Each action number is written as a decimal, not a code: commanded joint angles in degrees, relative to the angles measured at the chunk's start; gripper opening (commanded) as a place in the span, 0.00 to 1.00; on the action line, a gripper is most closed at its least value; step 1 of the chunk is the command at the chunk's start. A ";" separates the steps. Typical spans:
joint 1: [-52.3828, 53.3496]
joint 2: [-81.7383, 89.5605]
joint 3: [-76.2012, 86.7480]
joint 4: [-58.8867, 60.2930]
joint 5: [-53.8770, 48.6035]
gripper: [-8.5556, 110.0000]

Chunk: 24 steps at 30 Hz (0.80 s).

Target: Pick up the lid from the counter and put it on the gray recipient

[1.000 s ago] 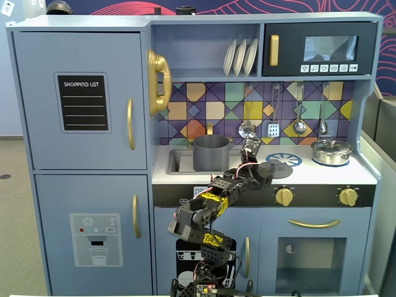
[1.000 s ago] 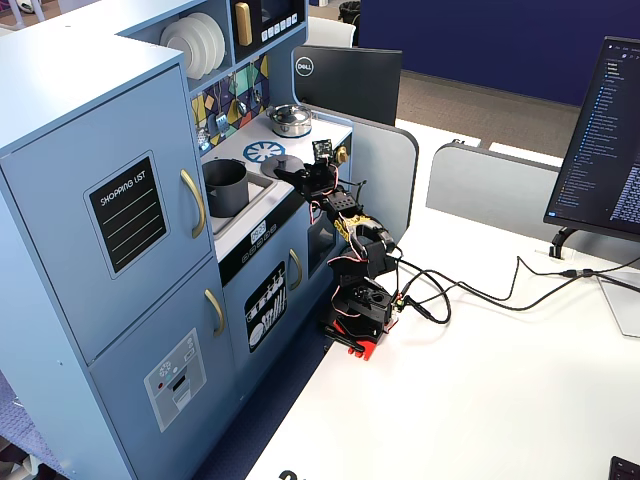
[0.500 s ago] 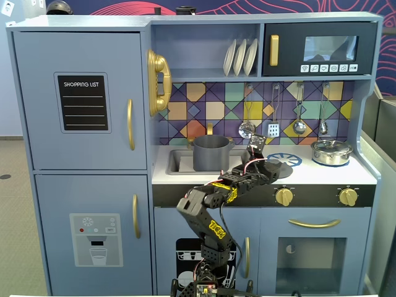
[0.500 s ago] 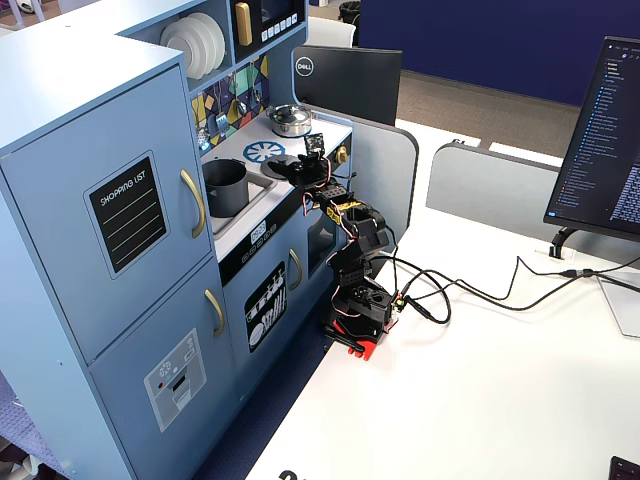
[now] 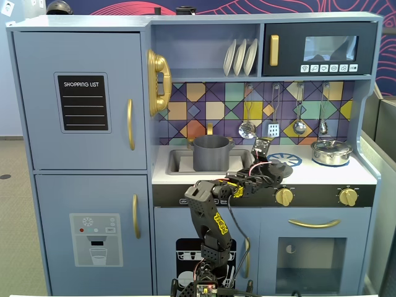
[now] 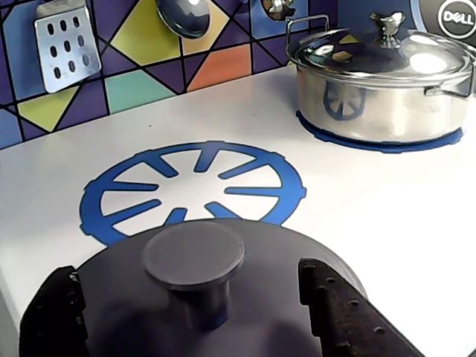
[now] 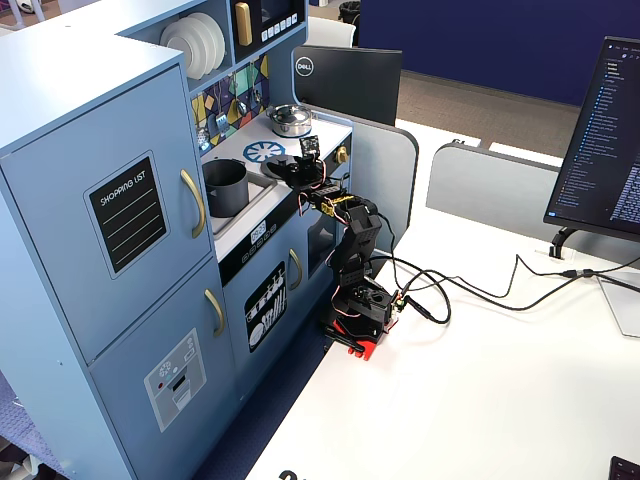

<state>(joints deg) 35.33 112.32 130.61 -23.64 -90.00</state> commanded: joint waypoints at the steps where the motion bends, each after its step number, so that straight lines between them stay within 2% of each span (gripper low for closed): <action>1: -1.23 -0.97 -5.10 -2.37 -0.26 0.32; 11: -1.93 -4.92 -7.73 -2.72 0.44 0.28; 21: -2.90 -5.89 -7.12 -1.14 -1.67 0.08; 24: -3.16 -5.45 -6.50 -1.23 -1.41 0.07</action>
<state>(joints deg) 32.87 106.52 125.95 -24.61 -90.79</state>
